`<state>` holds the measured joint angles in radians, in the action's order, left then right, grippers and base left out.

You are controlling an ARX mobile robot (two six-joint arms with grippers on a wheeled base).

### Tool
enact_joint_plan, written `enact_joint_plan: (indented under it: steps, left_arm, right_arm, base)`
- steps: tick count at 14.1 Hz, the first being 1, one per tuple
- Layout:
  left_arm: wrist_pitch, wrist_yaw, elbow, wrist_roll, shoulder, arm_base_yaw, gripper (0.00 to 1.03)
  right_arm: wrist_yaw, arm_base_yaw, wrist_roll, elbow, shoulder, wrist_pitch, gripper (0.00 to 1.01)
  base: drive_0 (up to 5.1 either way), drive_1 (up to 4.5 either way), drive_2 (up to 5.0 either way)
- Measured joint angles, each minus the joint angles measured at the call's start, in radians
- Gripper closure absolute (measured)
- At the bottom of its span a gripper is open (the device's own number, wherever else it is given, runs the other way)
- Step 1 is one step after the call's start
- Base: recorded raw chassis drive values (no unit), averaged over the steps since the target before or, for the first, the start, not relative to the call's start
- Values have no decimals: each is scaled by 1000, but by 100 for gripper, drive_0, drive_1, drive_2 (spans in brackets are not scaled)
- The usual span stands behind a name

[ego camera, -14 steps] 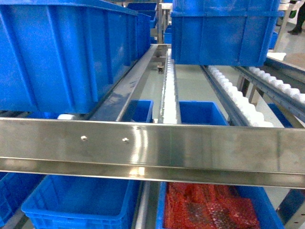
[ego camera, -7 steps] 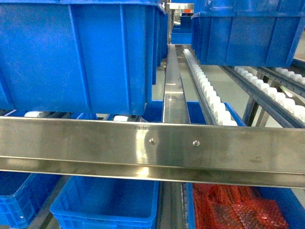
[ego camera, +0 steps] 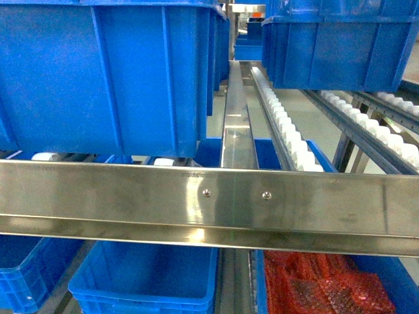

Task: Pick blue part to blue bin on bottom shelf

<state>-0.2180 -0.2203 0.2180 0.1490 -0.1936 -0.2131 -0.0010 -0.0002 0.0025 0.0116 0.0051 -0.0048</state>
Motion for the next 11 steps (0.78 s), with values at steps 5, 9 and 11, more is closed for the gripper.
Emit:
enact_joint_plan:
  steps: [5,9,11]
  left_arm:
    - [0,0,0,0,0,0,60]
    - [1,0,0,0,0,0,60]
    - [0,0,0,0,0,0,60]
  right_arm:
    - [0,0,0,0,0,0,3]
    - [0,0,0,0,0,3,3]
    - [0,0,0,0,0,2,3]
  base:
    - [0,0,0]
    - [0,0,0]
    - [0,0,0]
